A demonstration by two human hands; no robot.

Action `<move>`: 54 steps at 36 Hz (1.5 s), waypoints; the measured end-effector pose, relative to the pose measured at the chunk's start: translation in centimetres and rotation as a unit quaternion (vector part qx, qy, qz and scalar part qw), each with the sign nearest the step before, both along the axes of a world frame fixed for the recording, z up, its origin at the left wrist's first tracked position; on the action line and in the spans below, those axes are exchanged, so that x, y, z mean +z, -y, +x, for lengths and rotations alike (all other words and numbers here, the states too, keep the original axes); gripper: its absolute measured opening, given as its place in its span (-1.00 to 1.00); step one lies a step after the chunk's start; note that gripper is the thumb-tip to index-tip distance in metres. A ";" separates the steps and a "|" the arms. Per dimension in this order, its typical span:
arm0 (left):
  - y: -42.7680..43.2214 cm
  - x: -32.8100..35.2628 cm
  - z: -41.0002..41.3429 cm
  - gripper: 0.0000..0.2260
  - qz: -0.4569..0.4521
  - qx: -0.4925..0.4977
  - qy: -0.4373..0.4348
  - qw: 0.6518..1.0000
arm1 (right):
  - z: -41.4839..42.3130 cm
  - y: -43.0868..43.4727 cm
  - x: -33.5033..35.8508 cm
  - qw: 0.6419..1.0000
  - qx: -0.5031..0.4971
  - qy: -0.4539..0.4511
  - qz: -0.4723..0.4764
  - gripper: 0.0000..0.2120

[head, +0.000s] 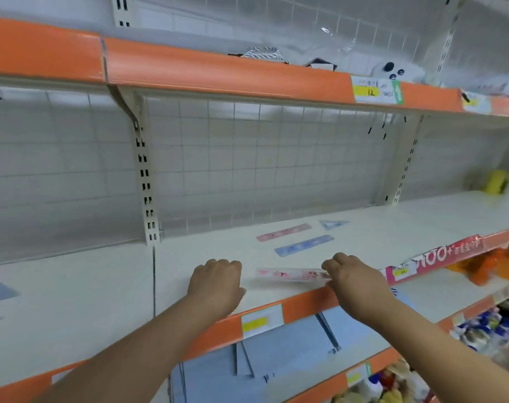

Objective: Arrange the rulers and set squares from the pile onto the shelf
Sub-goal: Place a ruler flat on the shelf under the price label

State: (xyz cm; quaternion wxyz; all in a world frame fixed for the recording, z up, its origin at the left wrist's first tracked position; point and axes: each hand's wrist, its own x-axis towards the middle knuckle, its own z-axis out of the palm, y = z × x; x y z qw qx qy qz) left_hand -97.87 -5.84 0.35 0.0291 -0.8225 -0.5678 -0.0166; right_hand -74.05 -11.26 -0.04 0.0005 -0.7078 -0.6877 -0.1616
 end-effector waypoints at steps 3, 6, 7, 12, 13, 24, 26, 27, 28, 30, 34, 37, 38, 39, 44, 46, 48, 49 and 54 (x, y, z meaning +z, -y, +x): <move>-2.5 0.0 1.7 -0.65 0.003 -0.012 0.001 1.000 | 1.5 -2.1 0.4 1.000 -0.009 0.001 0.003 -0.72; -5.0 0.1 3.1 -0.66 0.003 -0.019 0.006 1.000 | 2.8 -4.2 0.6 1.000 -0.010 -0.001 0.005 -0.71; -5.7 0.2 3.5 -0.67 0.004 -0.022 0.008 1.000 | 3.2 -4.9 0.6 1.000 -0.010 -0.002 0.007 -0.70; -8.4 0.3 5.2 -0.66 0.004 -0.027 0.014 1.000 | 4.8 -7.9 0.3 1.000 -0.002 -0.018 0.010 -0.70; -8.8 0.3 5.4 -0.66 0.003 -0.026 0.013 1.000 | 5.1 -8.4 0.3 1.000 0.000 -0.022 0.007 -0.70; -12.4 -0.4 7.2 -0.67 -0.005 0.044 0.016 0.999 | 7.4 -17.0 -0.2 0.996 0.083 -0.039 -0.014 -0.73; -12.7 -0.6 7.5 -0.67 -0.005 0.069 0.017 0.997 | 7.7 -18.8 -0.2 0.993 0.109 -0.037 -0.024 -0.74; -12.9 -0.7 7.6 -0.67 -0.004 0.082 0.017 0.996 | 7.9 -19.7 -0.2 0.992 0.122 -0.035 -0.030 -0.76; -13.0 -0.7 7.8 -0.67 -0.004 0.096 0.018 0.995 | 8.0 -20.5 -0.2 0.990 0.135 -0.034 -0.035 -0.77; -13.2 -0.6 8.2 -0.67 -0.001 0.123 0.020 0.992 | 8.4 -22.1 -0.4 0.986 0.160 -0.031 -0.040 -0.78; -13.5 -0.3 9.3 -0.67 0.008 0.169 0.027 0.985 | 9.0 -24.8 -0.8 0.978 0.199 -0.033 -0.049 -0.71; -13.3 -0.5 10.2 -0.66 0.009 0.201 0.028 0.979 | 9.5 -26.3 -1.3 0.973 0.220 -0.043 -0.057 -0.74; -13.2 -0.6 10.4 -0.66 0.006 0.211 0.027 0.977 | 9.7 -26.8 -1.4 0.971 0.227 -0.046 -0.062 -0.75; -13.1 -0.8 10.7 -0.66 0.004 0.222 0.024 0.975 | 9.9 -27.2 -1.6 0.969 0.235 -0.046 -0.066 -0.76; -12.6 -1.2 11.5 -0.65 -0.001 0.266 0.007 0.964 | 10.4 -28.8 -2.2 0.960 0.262 -0.053 -0.084 -0.78; -12.4 -1.1 11.8 -0.65 -0.003 0.281 0.003 0.960 | 10.4 -29.3 -2.4 0.956 0.272 -0.058 -0.091 -0.81; -12.2 -1.0 11.8 -0.66 -0.002 0.292 0.000 0.956 | 10.4 -29.6 -2.6 0.953 0.278 -0.062 -0.099 -0.81; -12.1 -1.0 11.9 -0.66 -0.003 0.298 -0.001 0.955 | 10.4 -29.7 -2.6 0.952 0.281 -0.064 -0.105 -0.80; -11.7 -1.0 11.9 -0.67 -0.006 0.317 0.002 0.948 | 10.7 -30.3 -2.7 0.940 0.311 -0.056 -0.128 -0.79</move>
